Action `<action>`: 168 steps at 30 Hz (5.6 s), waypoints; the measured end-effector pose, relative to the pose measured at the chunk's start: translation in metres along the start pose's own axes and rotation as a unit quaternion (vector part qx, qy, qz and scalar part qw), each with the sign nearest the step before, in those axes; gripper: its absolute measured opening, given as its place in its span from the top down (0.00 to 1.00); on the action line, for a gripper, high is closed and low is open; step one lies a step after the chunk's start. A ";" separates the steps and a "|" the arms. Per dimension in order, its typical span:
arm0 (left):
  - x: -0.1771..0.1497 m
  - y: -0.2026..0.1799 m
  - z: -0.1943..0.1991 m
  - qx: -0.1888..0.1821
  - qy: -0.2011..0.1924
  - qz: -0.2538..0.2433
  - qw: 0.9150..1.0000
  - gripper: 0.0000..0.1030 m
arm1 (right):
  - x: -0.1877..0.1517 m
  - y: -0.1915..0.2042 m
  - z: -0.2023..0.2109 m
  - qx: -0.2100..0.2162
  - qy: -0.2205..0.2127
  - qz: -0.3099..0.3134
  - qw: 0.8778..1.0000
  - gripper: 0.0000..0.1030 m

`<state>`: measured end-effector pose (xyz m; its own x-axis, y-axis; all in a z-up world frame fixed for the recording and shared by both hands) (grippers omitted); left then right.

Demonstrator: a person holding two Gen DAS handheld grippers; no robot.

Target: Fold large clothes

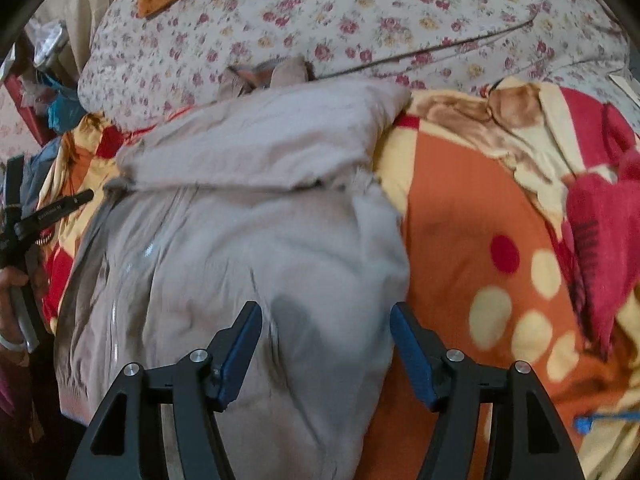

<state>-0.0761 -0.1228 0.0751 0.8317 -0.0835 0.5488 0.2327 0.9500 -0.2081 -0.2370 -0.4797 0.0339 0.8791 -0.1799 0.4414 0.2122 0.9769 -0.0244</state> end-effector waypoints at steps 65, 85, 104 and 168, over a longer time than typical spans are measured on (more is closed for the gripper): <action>-0.186 0.005 0.057 -0.126 0.189 -0.055 0.972 0.59 | -0.140 0.037 0.036 0.235 0.087 0.030 0.968 0.73; -0.066 0.021 0.131 -0.174 -0.001 0.005 0.985 0.84 | -0.056 0.026 0.105 0.282 -0.079 -0.011 0.956 0.84; 0.053 0.002 0.080 -0.116 -0.079 0.008 0.990 0.84 | 0.064 0.010 0.087 0.203 -0.171 -0.047 0.963 0.84; 0.150 -0.019 -0.117 -0.033 0.030 -0.013 0.999 0.37 | 0.234 0.095 -0.130 -0.019 -0.022 0.027 0.999 0.36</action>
<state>0.1037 -0.1886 0.0664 0.8534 -0.1280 0.5054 0.2863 0.9252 -0.2491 0.0440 -0.4436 0.0182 0.8698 -0.1217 0.4781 0.1822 0.9798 -0.0821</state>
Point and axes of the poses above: each gripper's, at about its wrist camera, not at the fingertips, and z roughly against the way its jaws point, y to its left, x to its top, the point moved 1 cm from there along -z, roughly the way its jaws point, and after that the axes turned 13 degrees about -x, right-handed, at the moved point
